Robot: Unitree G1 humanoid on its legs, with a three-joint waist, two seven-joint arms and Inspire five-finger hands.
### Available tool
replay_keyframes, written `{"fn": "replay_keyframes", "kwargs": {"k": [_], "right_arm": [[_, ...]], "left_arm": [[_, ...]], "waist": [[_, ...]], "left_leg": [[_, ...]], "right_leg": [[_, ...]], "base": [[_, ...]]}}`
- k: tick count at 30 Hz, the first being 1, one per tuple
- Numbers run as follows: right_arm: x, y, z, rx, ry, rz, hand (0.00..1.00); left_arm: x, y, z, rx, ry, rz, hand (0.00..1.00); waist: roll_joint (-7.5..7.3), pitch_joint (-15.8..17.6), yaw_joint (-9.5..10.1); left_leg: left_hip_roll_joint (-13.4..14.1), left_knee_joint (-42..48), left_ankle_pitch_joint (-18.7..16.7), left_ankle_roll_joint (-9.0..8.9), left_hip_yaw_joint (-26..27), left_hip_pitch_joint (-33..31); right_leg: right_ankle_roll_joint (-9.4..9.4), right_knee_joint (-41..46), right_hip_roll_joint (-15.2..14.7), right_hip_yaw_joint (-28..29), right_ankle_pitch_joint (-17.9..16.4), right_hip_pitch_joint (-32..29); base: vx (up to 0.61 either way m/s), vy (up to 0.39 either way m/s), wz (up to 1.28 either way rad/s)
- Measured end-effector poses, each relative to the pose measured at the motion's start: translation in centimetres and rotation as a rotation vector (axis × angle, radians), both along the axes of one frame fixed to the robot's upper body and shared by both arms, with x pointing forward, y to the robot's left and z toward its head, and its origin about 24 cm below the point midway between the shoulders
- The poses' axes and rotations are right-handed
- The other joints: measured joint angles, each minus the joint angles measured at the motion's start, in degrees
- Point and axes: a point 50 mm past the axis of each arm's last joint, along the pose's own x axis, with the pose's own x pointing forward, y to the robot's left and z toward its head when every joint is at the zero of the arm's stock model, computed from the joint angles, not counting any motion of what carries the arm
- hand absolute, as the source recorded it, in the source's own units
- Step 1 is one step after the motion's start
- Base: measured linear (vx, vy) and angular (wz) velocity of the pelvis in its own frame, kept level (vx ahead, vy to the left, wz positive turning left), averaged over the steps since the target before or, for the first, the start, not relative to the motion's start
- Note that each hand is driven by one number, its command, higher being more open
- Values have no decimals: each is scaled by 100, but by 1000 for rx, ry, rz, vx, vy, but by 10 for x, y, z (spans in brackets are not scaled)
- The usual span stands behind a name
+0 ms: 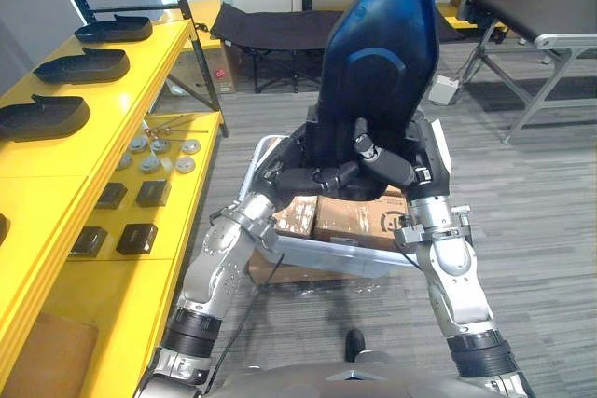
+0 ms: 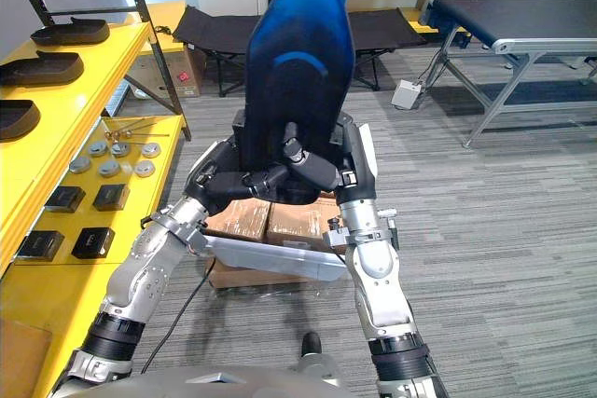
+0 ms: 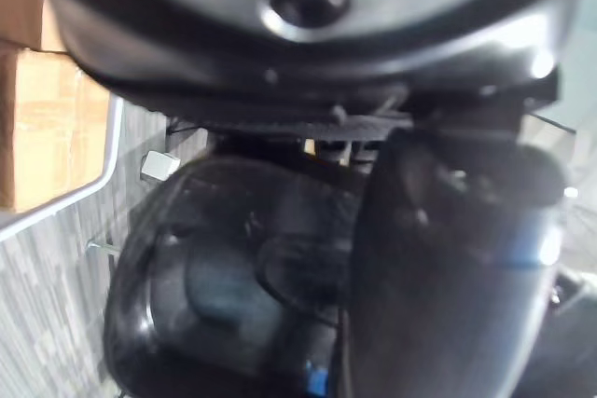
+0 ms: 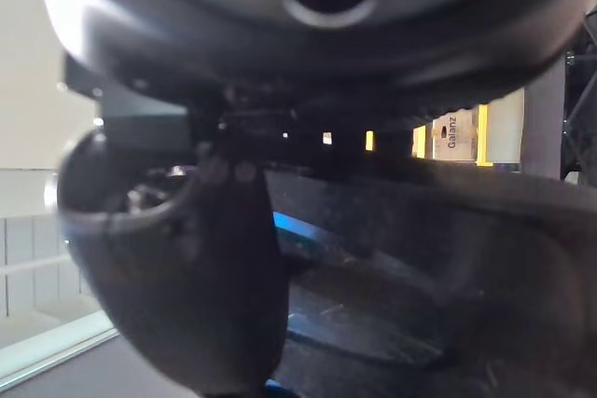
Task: Walk over and take three plastic housings, then place them on the shelf
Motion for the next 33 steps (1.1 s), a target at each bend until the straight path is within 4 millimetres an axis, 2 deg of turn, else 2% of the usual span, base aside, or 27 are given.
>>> {"fn": "replay_keyframes", "kwargs": {"k": [9,16,17,22,28,30,33], "right_arm": [[-3,17,-3,29,12,61,0],[-3,20,-3,63,10,63,0],[-3,20,-3,63,9,63,100],[-4,21,-1,66,-12,62,100],[-4,17,1,34,-39,-8,100],[-4,14,1,17,-47,-41,100],[-6,2,3,-15,-65,-117,100]], "left_arm": [[2,5,3,60,-58,60,0],[1,7,6,81,-102,77,0],[1,7,6,80,-103,78,0],[1,5,8,75,-120,103,0],[1,7,13,147,-190,256,0],[1,13,13,180,-206,345,0],[-3,38,9,193,-201,564,0]], "waist": [[10,-16,-7],[2,-38,-9],[2,-38,-15],[3,-46,-11],[-6,-62,7],[-6,-62,8],[-6,-62,11]], "left_leg": [[1,2,3,-1,-5,-3],[1,2,2,-1,-17,-12],[1,2,3,-1,-17,-13],[1,3,3,-2,-23,-19],[3,6,3,-1,-46,-30],[4,6,3,-1,-52,-34],[10,5,3,-1,-61,-46]], "right_leg": [[3,0,1,-4,-4,0],[-3,0,-1,-13,-5,-3],[-3,0,0,-13,-4,-4],[-3,0,0,-17,-5,-7],[-3,-1,1,-36,-6,-4],[3,-1,2,-40,-11,-4],[13,0,6,-49,-19,-8]], "base": [[0,0,0],[0,0,0],[0,0,0],[0,0,0],[0,0,0],[0,0,0],[0,0,0]]}}
